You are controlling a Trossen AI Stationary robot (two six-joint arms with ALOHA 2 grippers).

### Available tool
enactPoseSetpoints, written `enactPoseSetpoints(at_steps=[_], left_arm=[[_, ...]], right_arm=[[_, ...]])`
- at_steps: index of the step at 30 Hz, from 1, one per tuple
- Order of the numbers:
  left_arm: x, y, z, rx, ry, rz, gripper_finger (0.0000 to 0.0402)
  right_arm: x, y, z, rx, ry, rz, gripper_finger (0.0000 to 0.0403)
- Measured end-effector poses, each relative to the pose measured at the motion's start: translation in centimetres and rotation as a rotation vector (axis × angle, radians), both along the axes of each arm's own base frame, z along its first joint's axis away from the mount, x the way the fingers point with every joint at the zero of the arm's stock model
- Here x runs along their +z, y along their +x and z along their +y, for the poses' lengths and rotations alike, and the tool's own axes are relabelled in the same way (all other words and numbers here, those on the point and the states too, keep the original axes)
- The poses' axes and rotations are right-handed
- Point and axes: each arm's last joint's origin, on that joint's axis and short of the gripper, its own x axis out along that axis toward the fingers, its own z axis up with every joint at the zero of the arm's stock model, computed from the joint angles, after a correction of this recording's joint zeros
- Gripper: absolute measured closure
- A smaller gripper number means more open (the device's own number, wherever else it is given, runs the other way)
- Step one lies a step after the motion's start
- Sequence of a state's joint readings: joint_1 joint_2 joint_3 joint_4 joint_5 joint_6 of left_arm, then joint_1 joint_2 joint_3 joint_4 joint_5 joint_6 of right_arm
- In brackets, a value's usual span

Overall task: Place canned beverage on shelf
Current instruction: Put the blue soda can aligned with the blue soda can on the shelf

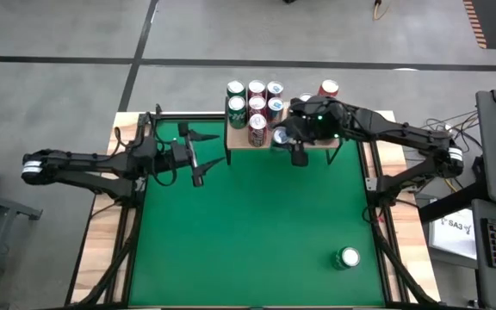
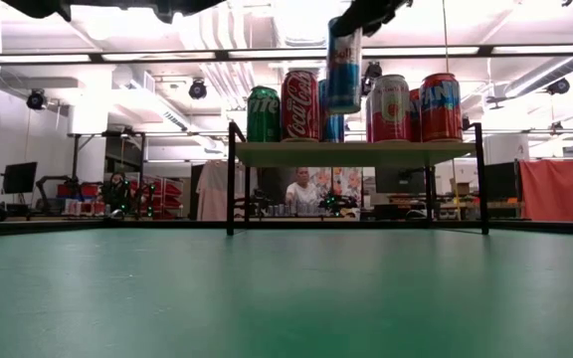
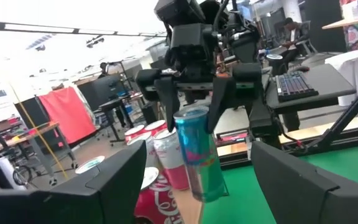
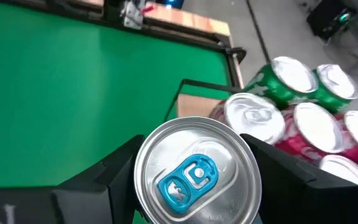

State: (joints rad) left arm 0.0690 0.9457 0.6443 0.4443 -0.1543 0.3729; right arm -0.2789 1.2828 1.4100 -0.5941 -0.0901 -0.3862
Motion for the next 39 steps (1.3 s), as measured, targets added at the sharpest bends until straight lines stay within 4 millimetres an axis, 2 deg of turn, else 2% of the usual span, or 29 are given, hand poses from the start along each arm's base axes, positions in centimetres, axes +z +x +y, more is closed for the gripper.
enactPoseSetpoints(at_steps=[5, 10, 17, 24, 39], left_arm=[[-0.1, -0.2, 0.5, 0.015, 0.001, 0.001, 0.0128], [-0.1, -0.2, 0.9, 0.037, 0.003, -0.002, 0.0128], [-0.1, -0.3, 1.8, 0.082, 0.011, 0.000, 0.0128], [-0.1, -0.5, 2.6, 0.121, 0.013, 0.002, 0.0128], [-0.3, -0.5, 3.1, 0.143, 0.011, 0.010, 0.0128]], right_arm=[[-0.4, -1.2, -1.2, -0.020, -0.015, -0.044, 0.0176], [-1.3, -1.5, -2.3, -0.031, 0.008, -0.061, 0.0176], [-2.3, -0.6, -2.9, -0.026, 0.001, -0.026, 0.0176], [-2.3, -0.3, -3.1, -0.057, -0.021, -0.036, 0.0176], [-3.3, 0.4, -3.7, -0.113, -0.021, 0.005, 0.0176]])
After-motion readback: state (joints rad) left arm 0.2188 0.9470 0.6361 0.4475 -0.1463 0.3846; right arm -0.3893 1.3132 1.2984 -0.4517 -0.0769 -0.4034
